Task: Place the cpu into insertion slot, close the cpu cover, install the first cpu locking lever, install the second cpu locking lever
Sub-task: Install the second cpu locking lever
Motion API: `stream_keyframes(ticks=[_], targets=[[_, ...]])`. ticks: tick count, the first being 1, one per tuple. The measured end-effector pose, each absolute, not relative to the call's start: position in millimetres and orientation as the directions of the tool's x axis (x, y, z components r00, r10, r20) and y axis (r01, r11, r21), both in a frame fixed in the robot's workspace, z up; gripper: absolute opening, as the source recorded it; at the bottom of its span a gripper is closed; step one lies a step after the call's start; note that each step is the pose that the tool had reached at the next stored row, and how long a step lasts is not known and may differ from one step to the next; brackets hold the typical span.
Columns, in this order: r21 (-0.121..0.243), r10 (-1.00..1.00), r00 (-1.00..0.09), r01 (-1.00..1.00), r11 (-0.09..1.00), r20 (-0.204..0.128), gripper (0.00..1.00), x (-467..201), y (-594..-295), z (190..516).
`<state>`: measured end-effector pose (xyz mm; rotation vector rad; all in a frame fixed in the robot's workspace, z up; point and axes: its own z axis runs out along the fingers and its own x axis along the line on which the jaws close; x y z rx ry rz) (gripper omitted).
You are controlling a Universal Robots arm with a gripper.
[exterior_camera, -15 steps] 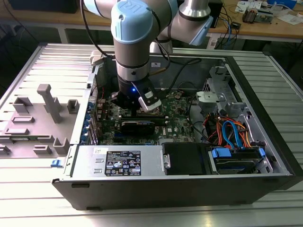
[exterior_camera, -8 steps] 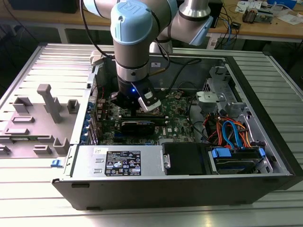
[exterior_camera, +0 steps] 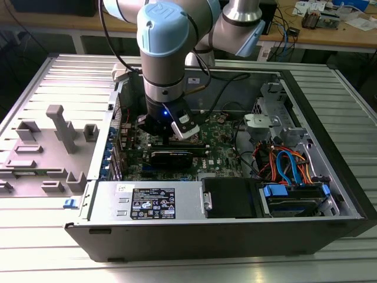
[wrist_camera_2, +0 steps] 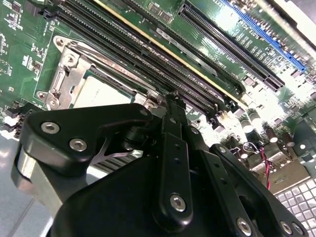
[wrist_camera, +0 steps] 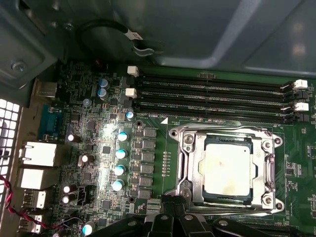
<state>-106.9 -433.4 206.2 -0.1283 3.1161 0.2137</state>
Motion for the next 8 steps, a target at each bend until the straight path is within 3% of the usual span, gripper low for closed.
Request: stream_keyframes(ticks=[8], targets=[[0.15,-0.08,-0.996,-0.083,0.985,-0.023,0.11,-107.1,-433.0,202.5]])
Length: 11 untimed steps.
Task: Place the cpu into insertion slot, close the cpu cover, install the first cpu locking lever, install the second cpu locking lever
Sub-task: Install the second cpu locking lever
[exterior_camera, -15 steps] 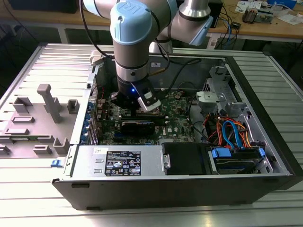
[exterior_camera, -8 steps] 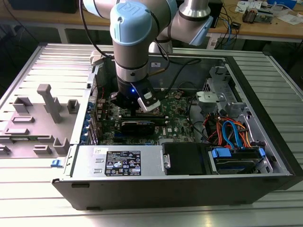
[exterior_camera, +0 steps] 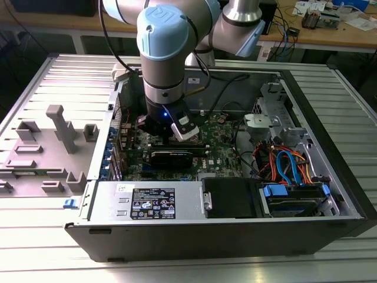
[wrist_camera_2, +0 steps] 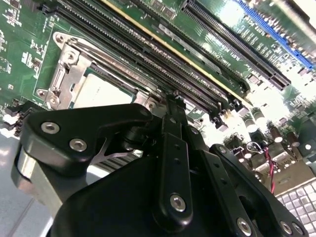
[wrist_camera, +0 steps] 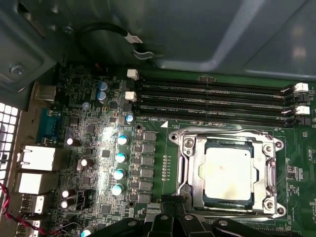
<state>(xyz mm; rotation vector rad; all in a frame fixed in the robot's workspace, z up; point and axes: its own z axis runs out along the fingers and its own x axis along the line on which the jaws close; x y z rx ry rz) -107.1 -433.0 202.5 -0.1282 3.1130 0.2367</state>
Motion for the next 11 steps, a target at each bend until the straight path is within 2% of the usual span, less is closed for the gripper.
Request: stream_keyframes(ticks=[11], targets=[[0.15,-0.08,-0.997,-0.083,0.985,-0.023,0.11,-107.4,-433.5,204.5]])
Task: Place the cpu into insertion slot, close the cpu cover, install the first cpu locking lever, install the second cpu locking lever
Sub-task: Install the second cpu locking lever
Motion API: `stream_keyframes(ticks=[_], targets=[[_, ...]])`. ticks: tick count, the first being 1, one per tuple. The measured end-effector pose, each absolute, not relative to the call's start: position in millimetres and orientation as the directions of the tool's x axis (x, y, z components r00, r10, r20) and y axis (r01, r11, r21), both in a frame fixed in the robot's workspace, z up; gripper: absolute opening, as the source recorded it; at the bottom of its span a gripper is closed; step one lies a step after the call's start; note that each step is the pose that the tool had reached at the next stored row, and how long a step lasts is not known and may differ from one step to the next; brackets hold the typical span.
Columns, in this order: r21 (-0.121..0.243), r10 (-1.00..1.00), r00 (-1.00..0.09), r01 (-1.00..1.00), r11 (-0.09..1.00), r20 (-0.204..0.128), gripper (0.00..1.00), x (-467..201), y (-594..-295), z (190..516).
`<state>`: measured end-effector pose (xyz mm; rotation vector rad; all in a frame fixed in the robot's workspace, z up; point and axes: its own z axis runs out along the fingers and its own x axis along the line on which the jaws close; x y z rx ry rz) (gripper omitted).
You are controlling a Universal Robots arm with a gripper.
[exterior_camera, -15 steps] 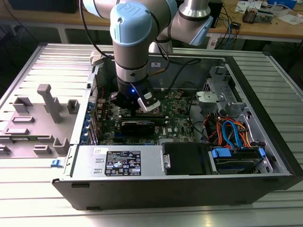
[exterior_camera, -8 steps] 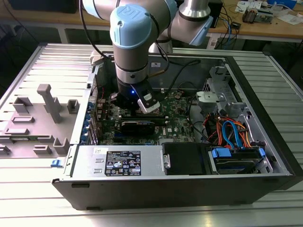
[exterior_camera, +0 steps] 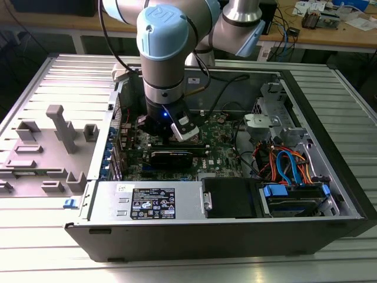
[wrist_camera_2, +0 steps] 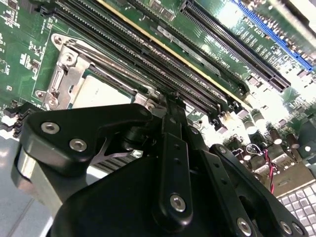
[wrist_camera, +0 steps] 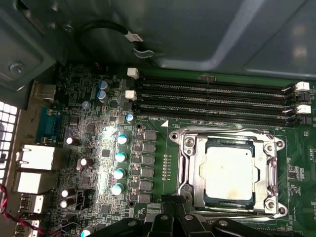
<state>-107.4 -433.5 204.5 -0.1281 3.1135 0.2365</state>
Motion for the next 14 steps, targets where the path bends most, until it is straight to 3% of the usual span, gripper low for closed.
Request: stream_keyframes(ticks=[14], targets=[[0.15,-0.08,-0.997,-0.083,0.985,-0.022,0.11,-107,-434,220]])
